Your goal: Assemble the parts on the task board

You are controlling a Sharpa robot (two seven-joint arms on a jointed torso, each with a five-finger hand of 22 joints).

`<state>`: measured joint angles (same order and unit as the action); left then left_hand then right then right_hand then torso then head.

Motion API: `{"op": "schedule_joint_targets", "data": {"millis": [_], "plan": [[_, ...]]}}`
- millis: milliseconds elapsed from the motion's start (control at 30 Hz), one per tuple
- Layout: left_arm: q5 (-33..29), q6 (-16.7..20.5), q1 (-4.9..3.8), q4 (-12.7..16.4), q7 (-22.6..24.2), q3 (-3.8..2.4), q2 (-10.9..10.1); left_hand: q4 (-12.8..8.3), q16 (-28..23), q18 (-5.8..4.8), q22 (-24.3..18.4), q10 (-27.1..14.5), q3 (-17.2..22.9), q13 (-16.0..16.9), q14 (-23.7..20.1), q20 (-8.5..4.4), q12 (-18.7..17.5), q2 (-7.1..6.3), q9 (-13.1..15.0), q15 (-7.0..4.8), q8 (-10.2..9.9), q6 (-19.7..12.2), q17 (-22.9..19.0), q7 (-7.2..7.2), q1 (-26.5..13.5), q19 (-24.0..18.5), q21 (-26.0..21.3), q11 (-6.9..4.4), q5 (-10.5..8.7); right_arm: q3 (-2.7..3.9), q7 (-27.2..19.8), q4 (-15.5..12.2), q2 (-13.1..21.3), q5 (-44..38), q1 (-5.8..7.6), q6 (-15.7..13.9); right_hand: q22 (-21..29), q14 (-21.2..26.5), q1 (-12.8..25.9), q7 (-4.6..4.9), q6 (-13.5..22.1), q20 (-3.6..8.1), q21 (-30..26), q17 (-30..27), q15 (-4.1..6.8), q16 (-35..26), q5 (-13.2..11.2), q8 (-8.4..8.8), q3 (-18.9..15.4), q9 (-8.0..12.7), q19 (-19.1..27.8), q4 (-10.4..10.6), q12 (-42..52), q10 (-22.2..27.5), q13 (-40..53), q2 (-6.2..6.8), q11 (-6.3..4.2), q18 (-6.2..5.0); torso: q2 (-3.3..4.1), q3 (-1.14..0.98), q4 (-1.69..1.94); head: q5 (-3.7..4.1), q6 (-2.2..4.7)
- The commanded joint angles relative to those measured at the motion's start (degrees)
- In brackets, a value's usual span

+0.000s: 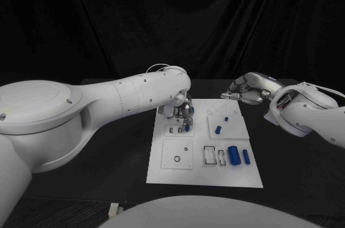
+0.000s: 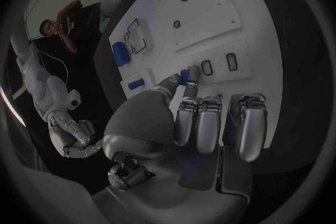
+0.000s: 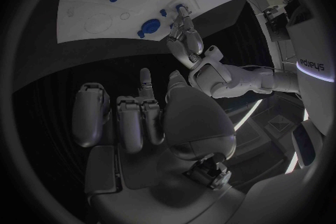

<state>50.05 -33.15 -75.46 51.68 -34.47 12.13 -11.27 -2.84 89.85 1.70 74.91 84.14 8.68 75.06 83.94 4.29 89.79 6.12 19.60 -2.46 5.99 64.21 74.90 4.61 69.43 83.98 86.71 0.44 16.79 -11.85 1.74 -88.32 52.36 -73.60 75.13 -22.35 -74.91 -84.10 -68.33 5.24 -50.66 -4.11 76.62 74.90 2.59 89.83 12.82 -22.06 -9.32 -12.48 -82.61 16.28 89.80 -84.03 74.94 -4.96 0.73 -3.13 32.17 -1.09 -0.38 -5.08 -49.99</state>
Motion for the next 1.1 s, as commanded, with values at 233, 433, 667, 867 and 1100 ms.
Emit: {"op": "schedule_joint_targets", "data": {"millis": [233, 433, 667, 867, 1100], "plan": [[-0.33, 1.47, 0.19, 0.77, 0.74, -0.01, -0.19, -11.41, 0.15, -0.24, 10.87, 5.86, 13.24, 14.94, 6.06, -0.33, 0.21, -0.42, 1.71, -0.12, 0.74, 0.74, 15.1, -0.02, -1.77, 1.47, -0.26, -0.22, 1.39, 0.04, 1.09, -0.09, 0.17, -0.11, -0.14, 0.64, -10.53, -5.9, -0.74, 0.29, -0.18, -0.11, -0.48, 15.1, -0.4, 0.17, 0.15, 0.35, -0.39, -0.07, 0.62, 0.1, 0.2, -5.97, 15.06, 0.03, 0.31, -0.31, -0.01, -0.01, 0.0, -0.23, -0.01], [-0.33, 2.11, 0.17, 1.43, 0.8, -0.01, -0.6, -11.66, 0.15, -0.2, 10.77, 5.86, 13.92, 14.94, 6.06, -0.38, 0.21, -0.4, 2.05, -0.16, 0.76, 0.61, 15.1, 0.0, -2.15, 1.36, -0.38, -0.24, 1.37, 0.04, 1.13, -0.12, 0.31, -0.11, -0.14, 0.63, -10.47, -5.9, -0.85, 0.29, -0.19, -0.11, -0.65, 15.1, -0.4, 0.17, 0.17, 0.36, -0.4, -0.08, 0.72, 0.1, 0.2, -5.97, 15.06, 0.05, 0.31, -0.35, -0.03, 0.0, -0.01, -0.34, -0.01], [-0.33, 4.02, -0.16, 3.74, 1.04, -0.01, -2.09, -11.75, 0.15, -0.13, 10.57, 5.86, 14.61, 14.94, 6.06, -0.42, 0.21, -0.31, 2.44, -0.17, 0.73, 0.32, 15.1, 0.05, -2.7, 1.15, -0.6, -0.21, 1.0, 0.04, 1.23, -0.23, 0.46, -0.11, -0.19, 0.69, -10.47, -5.9, -0.85, 0.29, -0.19, -0.11, -0.65, 15.1, -0.4, 0.17, 0.17, 0.36, -0.4, -0.08, 0.72, 0.1, 0.2, -5.97, 15.06, 0.05, 0.31, -0.35, -0.04, 0.0, -0.02, -0.45, -0.01], [-0.33, 5.19, -0.91, 6.14, 1.14, -0.01, -4.01, -11.73, 0.15, -0.09, 10.46, 5.86, 15.06, 14.94, 6.06, -0.42, 0.21, -0.22, 2.78, -0.15, 0.71, 0.09, 15.1, 0.06, -3.18, 1.03, -0.74, -0.18, 0.33, 0.04, 1.32, -0.16, 0.46, -0.11, -0.28, 0.8, -10.43, -5.9, -0.92, 0.29, -0.19, -0.11, -0.79, 15.1, -0.4, 0.17, 0.18, 0.38, -0.42, -0.08, 0.8, 0.11, 0.2, -5.97, 15.06, 0.05, 0.31, -0.38, -0.11, 0.0, 0.0, -0.61, -0.01], [-0.33, 6.44, -2.14, 10.1, 1.28, -0.01, -6.96, -11.76, 0.15, 0.01, 10.18, 5.86, 15.38, 14.94, 6.06, -0.42, 0.21, -0.14, 3.01, -0.17, 0.74, 0.01, 15.1, 0.05, -3.36, 0.72, -1.02, -0.21, 0.1, 0.04, 1.47, -0.23, 0.61, -0.11, -0.39, 0.97, -10.43, -5.9, -0.92, 0.29, -0.19, -0.11, -0.79, 15.1, -0.4, 0.17, 0.18, 0.38, -0.42, -0.08, 0.8, 0.11, 0.2, -5.97, 15.06, 0.05, 0.31, -0.38, -0.2, 0.01, -0.01, -0.62, -0.01]]}}
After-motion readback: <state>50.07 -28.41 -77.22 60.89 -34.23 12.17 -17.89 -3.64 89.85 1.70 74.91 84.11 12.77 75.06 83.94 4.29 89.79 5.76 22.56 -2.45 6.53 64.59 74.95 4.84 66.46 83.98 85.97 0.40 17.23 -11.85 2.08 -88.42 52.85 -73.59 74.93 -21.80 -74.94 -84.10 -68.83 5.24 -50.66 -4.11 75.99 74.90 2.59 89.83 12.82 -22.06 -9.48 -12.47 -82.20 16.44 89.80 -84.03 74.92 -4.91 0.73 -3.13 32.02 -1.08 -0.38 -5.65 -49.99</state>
